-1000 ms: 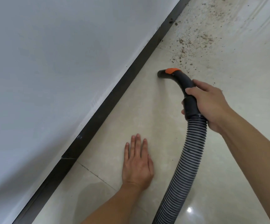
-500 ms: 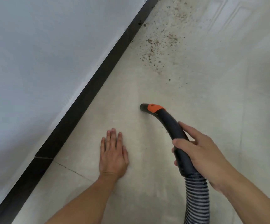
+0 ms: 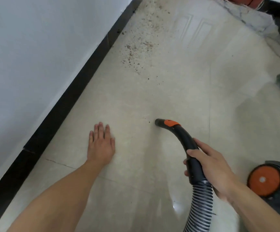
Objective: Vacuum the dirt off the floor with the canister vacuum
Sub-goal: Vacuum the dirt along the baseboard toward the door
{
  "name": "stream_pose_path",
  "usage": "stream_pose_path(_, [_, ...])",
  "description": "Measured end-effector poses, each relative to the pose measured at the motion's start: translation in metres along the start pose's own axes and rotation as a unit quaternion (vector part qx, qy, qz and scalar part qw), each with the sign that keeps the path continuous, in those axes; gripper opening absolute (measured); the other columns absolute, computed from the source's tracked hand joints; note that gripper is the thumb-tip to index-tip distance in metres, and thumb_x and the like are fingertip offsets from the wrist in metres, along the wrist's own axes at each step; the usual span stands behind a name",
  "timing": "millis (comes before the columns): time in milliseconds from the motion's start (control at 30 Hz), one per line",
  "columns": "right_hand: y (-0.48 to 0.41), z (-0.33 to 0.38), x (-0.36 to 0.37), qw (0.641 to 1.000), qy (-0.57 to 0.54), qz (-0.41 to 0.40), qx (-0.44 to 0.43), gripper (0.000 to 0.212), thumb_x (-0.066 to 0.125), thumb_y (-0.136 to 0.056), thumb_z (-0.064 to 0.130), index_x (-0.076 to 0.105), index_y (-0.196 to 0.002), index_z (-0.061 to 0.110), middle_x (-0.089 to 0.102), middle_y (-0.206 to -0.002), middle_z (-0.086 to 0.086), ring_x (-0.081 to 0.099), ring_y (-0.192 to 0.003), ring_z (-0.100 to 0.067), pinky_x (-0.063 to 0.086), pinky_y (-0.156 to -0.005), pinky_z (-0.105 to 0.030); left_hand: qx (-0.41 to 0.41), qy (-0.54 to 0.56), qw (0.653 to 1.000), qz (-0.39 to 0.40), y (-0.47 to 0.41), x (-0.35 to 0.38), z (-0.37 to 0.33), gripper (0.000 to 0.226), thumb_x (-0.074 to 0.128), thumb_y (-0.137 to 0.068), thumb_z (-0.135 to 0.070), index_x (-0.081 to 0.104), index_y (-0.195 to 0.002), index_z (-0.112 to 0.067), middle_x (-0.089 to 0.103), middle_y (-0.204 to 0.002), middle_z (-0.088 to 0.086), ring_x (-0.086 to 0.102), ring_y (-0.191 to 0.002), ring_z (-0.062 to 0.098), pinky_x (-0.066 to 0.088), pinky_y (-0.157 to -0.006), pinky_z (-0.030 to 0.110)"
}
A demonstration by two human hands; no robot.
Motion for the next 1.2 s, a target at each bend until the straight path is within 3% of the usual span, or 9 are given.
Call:
stream_pose_path(200, [0.008,-0.001,0.038,0.997,0.035,0.064,-0.005,0.052,0.059,-0.096,0.014,0.048,-0.143,0.033,0.066,-0.076,-0.016,0.061,-0.059,-0.029,0.054,-0.058,-0.038,0.010,-0.035,0.984,0.175,0.022,-0.025,0.008,0.084,0.040,-0.096,-0.054,-0.007,-0.155,-0.016,-0.020,-0.159,0.015,-0.014,-0.148,0.032,0.004,-0.120,0.048])
stream_pose_path(400, [0.023,-0.002,0.031,0.997,0.075,0.019,-0.021,0.050,0.059,-0.096,0.017,0.049,-0.143,0.029,0.067,-0.093,-0.015,0.063,-0.069,-0.030,0.055,-0.061,-0.037,0.025,-0.072,0.963,0.259,0.060,-0.032,0.009,0.116,0.066,-0.080,-0.056,-0.017,-0.152,-0.019,-0.030,-0.156,0.015,-0.020,-0.145,0.036,0.007,-0.119,0.053])
stream_pose_path(567, [0.044,-0.012,0.060,0.996,0.052,0.067,0.012,0.049,0.060,-0.096,0.015,0.049,-0.142,0.027,0.067,-0.089,-0.014,0.065,-0.062,-0.028,0.054,-0.053,-0.033,0.029,-0.095,0.957,0.273,0.060,-0.037,0.007,0.125,0.076,-0.074,-0.050,-0.016,-0.152,-0.018,-0.029,-0.155,0.018,-0.018,-0.145,0.040,0.011,-0.118,0.055])
stream_pose_path(733, [0.020,-0.007,0.082,0.997,0.026,-0.069,-0.019,0.053,0.059,-0.094,0.020,0.046,-0.145,0.026,0.067,-0.103,-0.016,0.065,-0.078,-0.033,0.059,-0.075,-0.049,0.049,-0.101,0.955,0.275,0.059,-0.036,0.009,0.125,0.075,-0.074,-0.052,-0.016,-0.152,-0.014,-0.028,-0.155,0.021,-0.018,-0.144,0.041,0.011,-0.117,0.057])
stream_pose_path(800, [0.007,0.000,0.085,0.995,-0.005,-0.102,-0.019,0.048,0.058,-0.095,0.018,0.049,-0.142,0.024,0.066,-0.096,-0.018,0.063,-0.074,-0.033,0.059,-0.066,-0.045,0.057,-0.101,0.956,0.268,0.056,-0.034,0.009,0.128,0.076,-0.073,-0.053,-0.016,-0.152,-0.014,-0.028,-0.154,0.021,-0.018,-0.144,0.043,0.010,-0.116,0.059])
stream_pose_path(900, [0.005,0.010,0.099,0.997,-0.020,-0.070,-0.007,0.043,0.057,-0.097,0.014,0.051,-0.138,0.022,0.064,-0.089,-0.020,0.061,-0.065,-0.031,0.055,-0.054,-0.034,0.064,-0.102,0.954,0.274,0.048,-0.034,0.013,0.138,0.080,-0.065,-0.056,-0.021,-0.150,-0.015,-0.033,-0.152,0.022,-0.023,-0.142,0.046,0.006,-0.113,0.062])
stream_pose_path(1033, [0.013,0.010,0.120,0.999,-0.005,-0.033,0.003,0.045,0.057,-0.097,0.014,0.050,-0.139,0.027,0.065,-0.087,-0.018,0.061,-0.063,-0.029,0.055,-0.054,-0.033,0.052,-0.112,0.951,0.283,0.036,-0.035,0.011,0.153,0.087,-0.055,-0.055,-0.030,-0.146,-0.015,-0.038,-0.148,0.025,-0.026,-0.138,0.051,0.002,-0.112,0.066])
stream_pose_path(1200, [-0.022,0.018,0.078,0.993,-0.008,-0.117,-0.017,0.049,0.057,-0.096,0.017,0.048,-0.143,0.026,0.066,-0.092,-0.016,0.063,-0.069,-0.032,0.054,-0.061,-0.036,0.019,-0.105,0.951,0.291,0.016,-0.038,-0.013,0.155,0.088,-0.055,-0.052,-0.031,-0.145,-0.011,-0.038,-0.147,0.028,-0.022,-0.135,0.058,0.006,-0.111,0.070])
Point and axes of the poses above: each hand's wrist, its own y-axis away from the middle knuckle, its own x-axis out of the palm, z = x × y, the point moved 1 cm from there along -y, towards the middle knuckle
